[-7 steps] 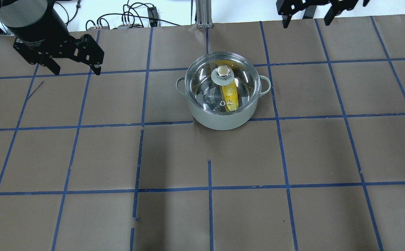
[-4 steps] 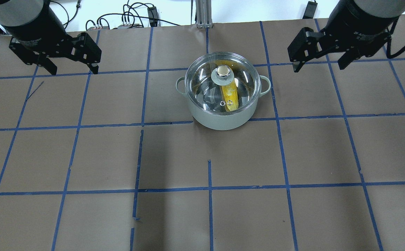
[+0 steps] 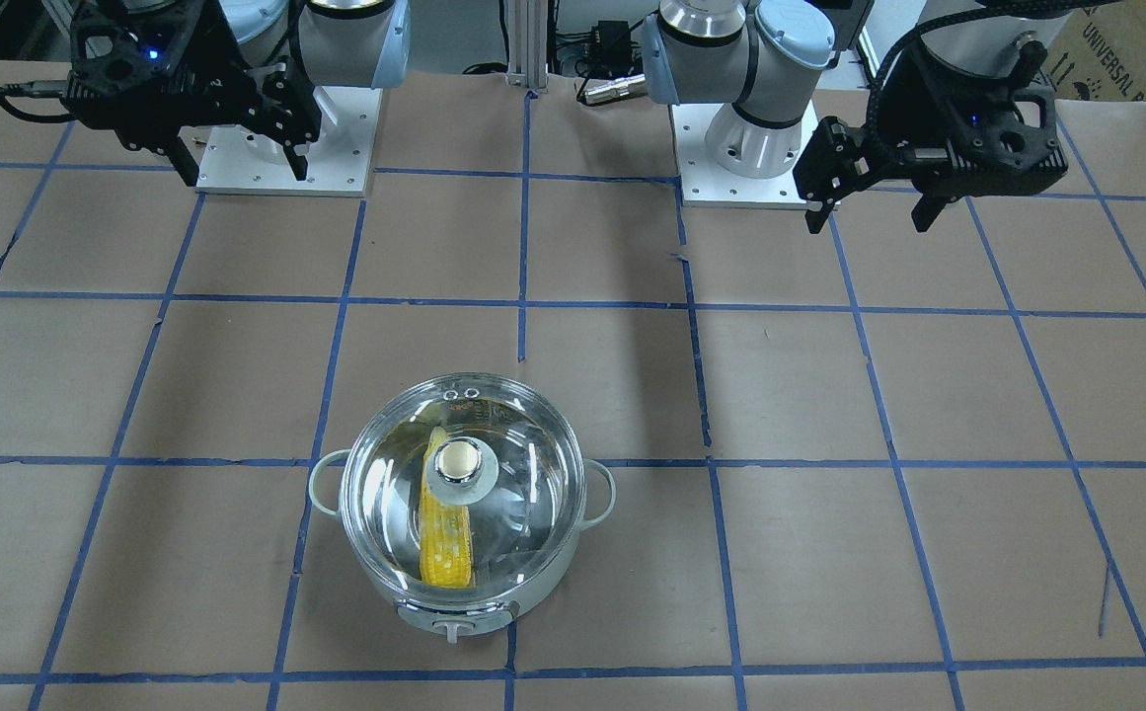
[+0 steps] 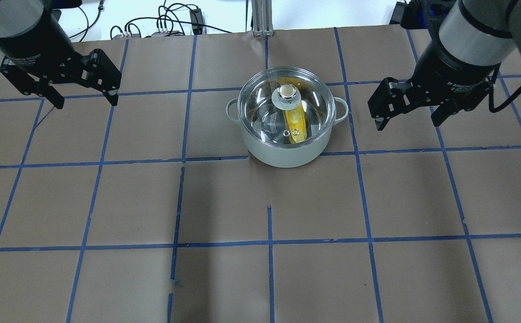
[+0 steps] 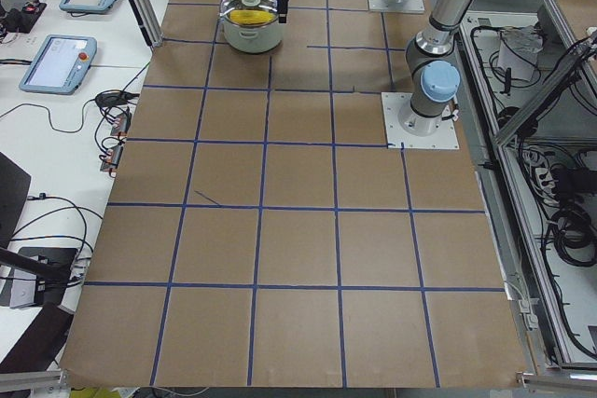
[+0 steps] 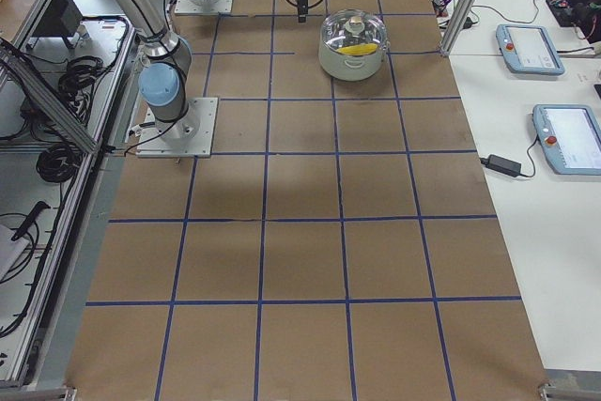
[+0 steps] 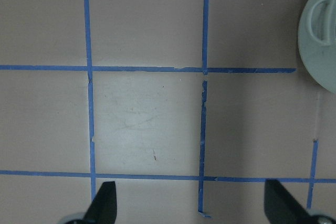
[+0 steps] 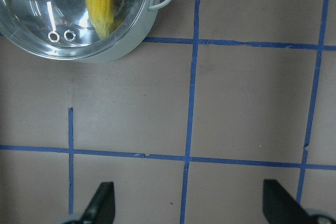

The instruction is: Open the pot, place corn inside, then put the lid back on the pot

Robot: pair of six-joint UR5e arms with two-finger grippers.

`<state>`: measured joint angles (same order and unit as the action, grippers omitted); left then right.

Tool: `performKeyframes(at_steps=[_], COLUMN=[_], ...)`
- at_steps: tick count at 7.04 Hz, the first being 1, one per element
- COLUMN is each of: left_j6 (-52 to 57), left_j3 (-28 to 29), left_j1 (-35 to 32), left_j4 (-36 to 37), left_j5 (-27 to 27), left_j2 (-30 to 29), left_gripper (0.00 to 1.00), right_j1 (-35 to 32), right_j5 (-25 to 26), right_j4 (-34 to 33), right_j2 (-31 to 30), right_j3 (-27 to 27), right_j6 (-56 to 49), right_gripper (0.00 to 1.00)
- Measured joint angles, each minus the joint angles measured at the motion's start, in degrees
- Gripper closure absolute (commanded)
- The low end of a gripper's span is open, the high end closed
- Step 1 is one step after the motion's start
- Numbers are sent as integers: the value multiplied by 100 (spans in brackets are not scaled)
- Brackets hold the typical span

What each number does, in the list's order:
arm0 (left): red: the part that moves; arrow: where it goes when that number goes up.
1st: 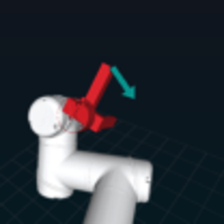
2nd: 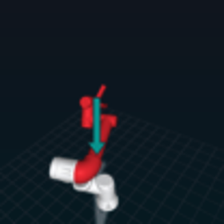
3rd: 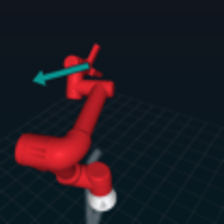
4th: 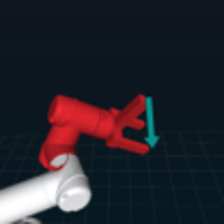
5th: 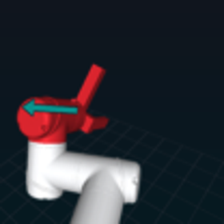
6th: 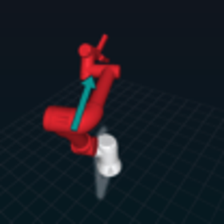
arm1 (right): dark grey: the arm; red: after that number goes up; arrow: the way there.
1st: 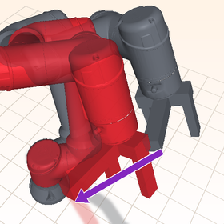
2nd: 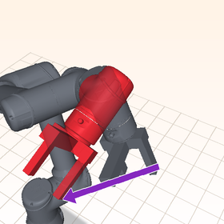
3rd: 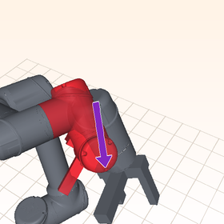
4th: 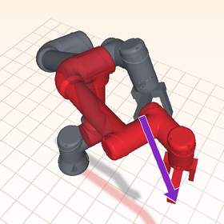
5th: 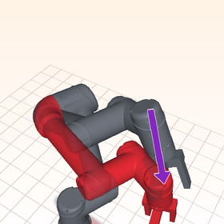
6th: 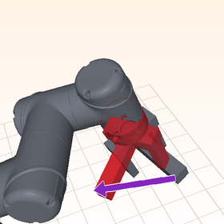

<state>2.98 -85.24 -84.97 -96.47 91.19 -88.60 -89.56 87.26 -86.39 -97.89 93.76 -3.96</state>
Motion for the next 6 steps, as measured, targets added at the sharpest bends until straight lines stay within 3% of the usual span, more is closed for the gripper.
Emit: performKeyframes(at_steps=[3,6], left_j6=[-34,-41], left_j3=[-42,-26], left_j1=[-7,-26], left_j4=[141,146], left_j5=[-85,-89], left_j2=[-18,-11], left_gripper=[0,0], right_j1=[0,-8], right_j5=[22,22], right_j4=[11,-134], right_j2=[562,744], right_j3=[-608,-695], right_j6=[22,83], right_gripper=[0,0])
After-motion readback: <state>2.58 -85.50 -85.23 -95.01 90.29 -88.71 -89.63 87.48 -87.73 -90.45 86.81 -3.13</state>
